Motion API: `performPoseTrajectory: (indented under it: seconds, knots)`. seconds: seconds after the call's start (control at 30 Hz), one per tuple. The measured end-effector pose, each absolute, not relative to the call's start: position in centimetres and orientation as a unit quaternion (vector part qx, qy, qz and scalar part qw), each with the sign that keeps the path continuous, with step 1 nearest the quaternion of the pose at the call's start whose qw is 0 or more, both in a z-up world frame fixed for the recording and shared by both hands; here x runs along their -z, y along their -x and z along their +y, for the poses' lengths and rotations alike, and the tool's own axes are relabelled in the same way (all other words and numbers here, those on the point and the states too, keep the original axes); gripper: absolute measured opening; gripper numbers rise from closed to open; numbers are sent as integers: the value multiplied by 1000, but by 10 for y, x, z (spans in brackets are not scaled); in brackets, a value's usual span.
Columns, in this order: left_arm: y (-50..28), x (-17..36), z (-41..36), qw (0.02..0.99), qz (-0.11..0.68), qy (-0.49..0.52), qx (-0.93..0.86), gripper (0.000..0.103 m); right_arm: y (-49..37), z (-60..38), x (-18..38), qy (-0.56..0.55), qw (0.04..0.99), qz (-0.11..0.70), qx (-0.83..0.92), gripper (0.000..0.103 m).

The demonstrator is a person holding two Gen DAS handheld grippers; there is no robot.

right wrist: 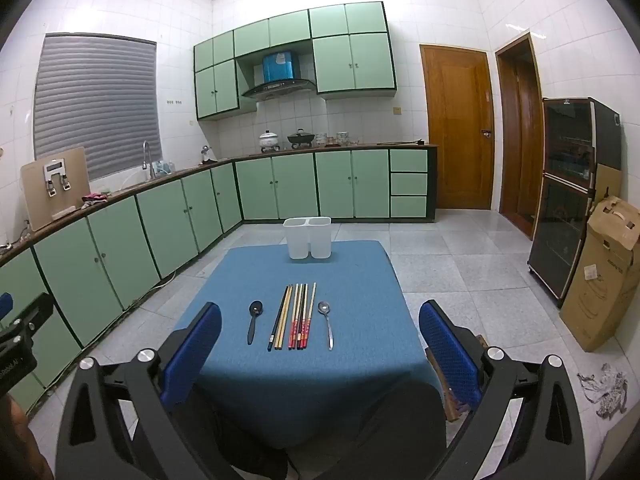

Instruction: Organize utensils

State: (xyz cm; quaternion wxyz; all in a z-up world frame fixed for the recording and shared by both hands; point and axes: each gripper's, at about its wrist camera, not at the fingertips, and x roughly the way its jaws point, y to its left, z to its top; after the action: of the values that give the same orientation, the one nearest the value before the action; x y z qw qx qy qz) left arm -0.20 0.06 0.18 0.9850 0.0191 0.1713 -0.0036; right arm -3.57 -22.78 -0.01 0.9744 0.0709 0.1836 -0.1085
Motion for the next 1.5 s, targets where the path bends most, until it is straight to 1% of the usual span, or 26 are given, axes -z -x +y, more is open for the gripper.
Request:
performPoseTrajectory:
  seconds: [0.27, 1.5]
  knots:
    - [-4, -5, 9, 985, 172, -19, 6, 98, 36, -231, -2, -71, 974, 183, 110, 97]
    - [-5, -1, 5, 985, 170, -19, 4, 98, 37, -231, -8, -68, 975, 178, 113, 97]
